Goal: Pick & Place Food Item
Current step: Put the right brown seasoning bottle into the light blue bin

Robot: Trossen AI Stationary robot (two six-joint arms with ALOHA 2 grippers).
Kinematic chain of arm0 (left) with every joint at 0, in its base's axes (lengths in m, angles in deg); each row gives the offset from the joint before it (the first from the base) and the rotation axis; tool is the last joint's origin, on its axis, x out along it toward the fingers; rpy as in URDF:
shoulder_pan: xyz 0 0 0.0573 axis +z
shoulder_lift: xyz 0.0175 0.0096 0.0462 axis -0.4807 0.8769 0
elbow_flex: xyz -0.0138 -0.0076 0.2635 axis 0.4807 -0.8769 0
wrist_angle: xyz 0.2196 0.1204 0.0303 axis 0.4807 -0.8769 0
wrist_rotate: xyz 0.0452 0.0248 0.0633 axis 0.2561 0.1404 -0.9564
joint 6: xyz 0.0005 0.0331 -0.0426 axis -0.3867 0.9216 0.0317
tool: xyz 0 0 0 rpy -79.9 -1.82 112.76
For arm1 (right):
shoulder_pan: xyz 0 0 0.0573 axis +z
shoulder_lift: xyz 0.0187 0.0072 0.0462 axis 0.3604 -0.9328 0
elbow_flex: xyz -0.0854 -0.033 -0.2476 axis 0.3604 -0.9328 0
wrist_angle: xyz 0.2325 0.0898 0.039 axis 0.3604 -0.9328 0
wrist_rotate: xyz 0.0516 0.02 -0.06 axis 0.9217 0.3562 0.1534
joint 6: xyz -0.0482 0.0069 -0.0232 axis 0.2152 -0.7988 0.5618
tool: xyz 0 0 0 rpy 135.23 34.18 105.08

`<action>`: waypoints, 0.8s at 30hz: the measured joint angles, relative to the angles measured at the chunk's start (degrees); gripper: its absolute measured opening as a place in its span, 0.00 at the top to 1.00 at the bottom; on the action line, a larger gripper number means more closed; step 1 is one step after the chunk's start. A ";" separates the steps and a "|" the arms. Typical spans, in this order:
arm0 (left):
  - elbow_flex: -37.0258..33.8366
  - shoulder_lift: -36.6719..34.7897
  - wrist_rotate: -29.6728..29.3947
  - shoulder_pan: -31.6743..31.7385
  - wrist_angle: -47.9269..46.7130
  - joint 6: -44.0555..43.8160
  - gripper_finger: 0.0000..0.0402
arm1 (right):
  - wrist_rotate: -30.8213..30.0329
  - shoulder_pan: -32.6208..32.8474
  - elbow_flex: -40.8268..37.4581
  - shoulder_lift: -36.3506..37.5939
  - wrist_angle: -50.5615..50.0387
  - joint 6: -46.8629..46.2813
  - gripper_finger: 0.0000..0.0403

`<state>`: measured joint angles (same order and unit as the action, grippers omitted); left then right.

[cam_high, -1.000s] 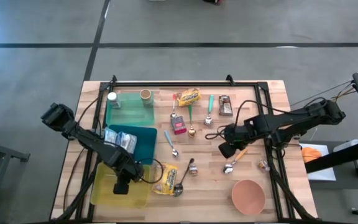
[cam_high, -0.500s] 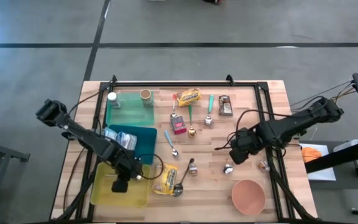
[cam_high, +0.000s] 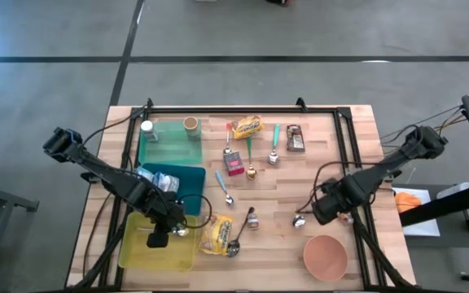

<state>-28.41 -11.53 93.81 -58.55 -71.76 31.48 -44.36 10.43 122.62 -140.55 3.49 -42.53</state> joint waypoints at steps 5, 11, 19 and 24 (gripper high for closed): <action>-0.03 0.00 0.00 0.02 0.04 0.02 0.79 | 0.08 3.99 -2.81 0.54 2.67 -5.24 0.49; -0.07 0.00 0.00 0.41 0.03 0.02 0.79 | 0.02 6.12 -4.46 0.73 3.67 -6.91 0.49; -0.07 0.00 0.00 0.96 0.04 0.04 0.79 | 0.30 6.09 -6.97 0.71 7.44 -6.91 0.49; -0.07 0.00 0.00 0.96 0.04 0.00 0.79 | 3.27 6.09 -9.57 0.66 10.20 -6.74 0.49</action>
<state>-28.48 -11.53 93.81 -57.59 -71.71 31.48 -41.09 16.52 113.04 -139.89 13.69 -49.27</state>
